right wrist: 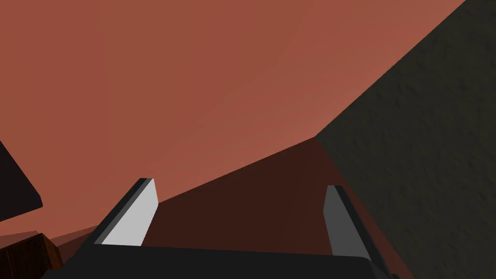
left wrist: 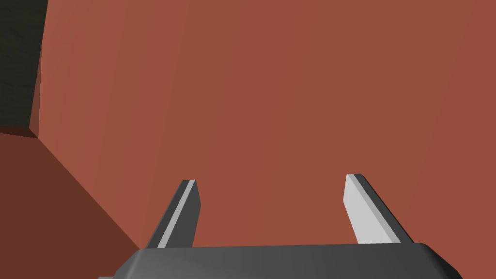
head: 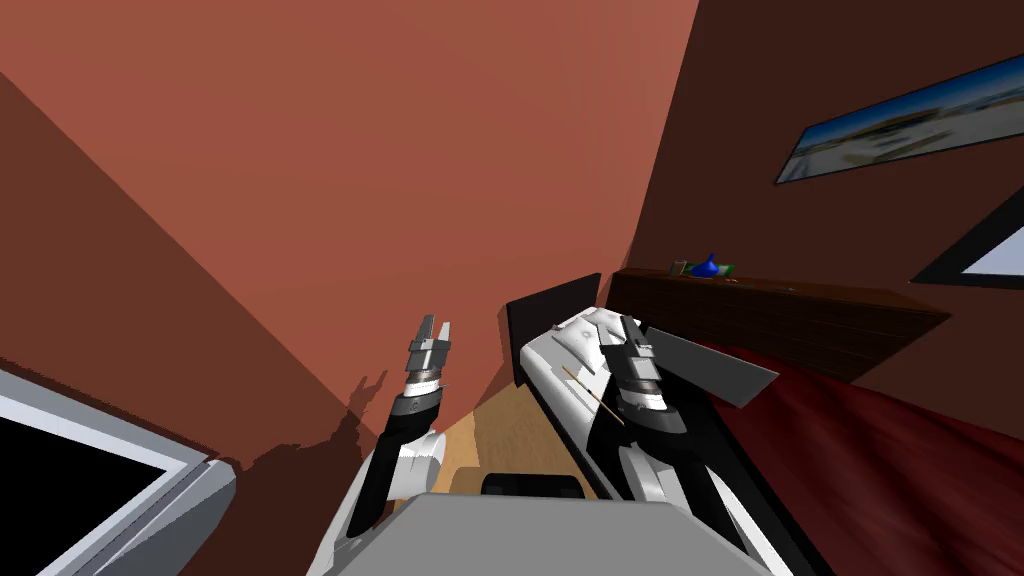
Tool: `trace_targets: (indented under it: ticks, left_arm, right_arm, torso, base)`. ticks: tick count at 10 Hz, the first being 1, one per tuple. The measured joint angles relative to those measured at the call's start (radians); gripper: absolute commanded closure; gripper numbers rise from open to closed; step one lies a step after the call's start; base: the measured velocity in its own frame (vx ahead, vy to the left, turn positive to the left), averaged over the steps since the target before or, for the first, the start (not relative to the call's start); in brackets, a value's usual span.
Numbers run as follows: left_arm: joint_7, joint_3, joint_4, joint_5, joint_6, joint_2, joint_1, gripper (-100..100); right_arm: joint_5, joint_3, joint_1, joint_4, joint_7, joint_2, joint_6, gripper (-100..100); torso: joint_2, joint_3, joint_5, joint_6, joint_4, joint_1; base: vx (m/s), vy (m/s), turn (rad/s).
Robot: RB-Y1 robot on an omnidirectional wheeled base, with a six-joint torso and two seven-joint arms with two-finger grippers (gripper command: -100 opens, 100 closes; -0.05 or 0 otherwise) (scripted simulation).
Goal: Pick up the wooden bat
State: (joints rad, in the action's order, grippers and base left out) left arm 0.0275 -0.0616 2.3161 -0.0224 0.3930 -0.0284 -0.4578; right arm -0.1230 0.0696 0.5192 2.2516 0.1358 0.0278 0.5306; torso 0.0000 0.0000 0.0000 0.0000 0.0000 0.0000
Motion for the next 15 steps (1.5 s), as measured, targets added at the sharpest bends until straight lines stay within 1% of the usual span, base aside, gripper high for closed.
trace_targets:
  ticks: [2,4,5,6,7,8,9,10,11,12,14,15]
  left_arm:
    - [0.0,0.0,0.0,0.0,0.0,0.0,0.0,0]
    - [0.0,0.0,0.0,0.0,0.0,0.0,0.0,0]
    - [0.0,0.0,0.0,0.0,0.0,0.0,0.0,0]
    - [0.0,0.0,0.0,0.0,0.0,0.0,0.0,0]
    - [0.0,0.0,0.0,0.0,0.0,0.0,0.0,0]
    - [0.0,0.0,0.0,0.0,0.0,0.0,0.0,0]
    - [0.0,0.0,0.0,0.0,0.0,0.0,0.0,0]
    - [0.0,0.0,0.0,0.0,0.0,0.0,0.0,0]
    - [0.0,0.0,0.0,0.0,0.0,0.0,0.0,0]
    - [0.0,0.0,0.0,0.0,0.0,0.0,0.0,0]
    - [0.0,0.0,0.0,0.0,0.0,0.0,0.0,0]
    - [0.0,0.0,0.0,0.0,0.0,0.0,0.0,0]
  right_arm:
    - [-0.005,0.006,0.005,-0.018,-0.012,-0.037,-0.004,-100]
    - [-0.008,0.008,0.01,-0.051,-0.03,-0.089,-0.014,-100]
    - [-0.018,0.022,0.02,-0.073,-0.048,-0.106,-0.018,-100]
    - [-0.021,0.024,0.028,-0.085,-0.062,-0.136,-0.032,-100]
    - [-0.021,0.022,0.032,-0.096,-0.068,-0.149,-0.036,-100]
    - [-0.025,0.026,0.036,-0.122,-0.08,-0.164,-0.036,-100]
    - [-0.031,0.031,0.04,-0.16,-0.1,-0.183,-0.035,-100]
    - [-0.037,0.034,0.048,-0.19,-0.12,-0.208,-0.044,-100]
    - [-0.049,0.048,0.053,-0.224,-0.148,-0.221,-0.055,-100]
    - [-0.06,0.059,0.072,-0.233,-0.175,-0.243,-0.078,-100]
    - [-0.069,0.062,0.053,-0.303,-0.206,-0.264,-0.095,-100]
    - [-0.074,0.06,0.06,-0.353,-0.227,-0.286,-0.091,-100]
  torso:
    - [-0.001,-0.001,0.0,0.0,0.0,0.001]
    - [-0.002,-0.001,0.0,0.0,-0.001,0.002]
    - [-0.003,-0.002,0.0,0.0,-0.001,0.002]
    - [-0.004,-0.002,0.001,0.0,-0.001,0.003]
    - [-0.003,-0.002,0.001,0.0,-0.001,0.002]
    - [-0.003,-0.002,0.0,0.0,-0.001,0.002]
    - [-0.003,-0.002,0.0,0.0,-0.001,0.002]
    - [-0.004,-0.002,0.001,0.0,-0.001,0.003]
    - [-0.005,-0.003,0.001,0.0,-0.001,0.004]
    - [-0.006,-0.004,0.001,0.0,-0.001,0.004]
    - [-0.005,-0.003,0.0,0.0,-0.001,0.002]
    - [-0.005,-0.003,0.0,0.0,-0.001,0.001]
  base:
    - [0.026,0.025,0.069]
    - [0.046,0.037,0.088]
    - [0.062,0.046,0.126]
    - [0.041,0.037,0.048]
    - [0.036,0.027,0.08]
    - [0.054,0.035,0.17]
    - [0.063,0.05,0.14]
    - [0.084,0.062,0.153]
    - [0.105,0.057,0.181]
    - [0.07,0.026,0.05]
    - [0.069,0.022,0.157]
    - [0.105,0.027,0.161]
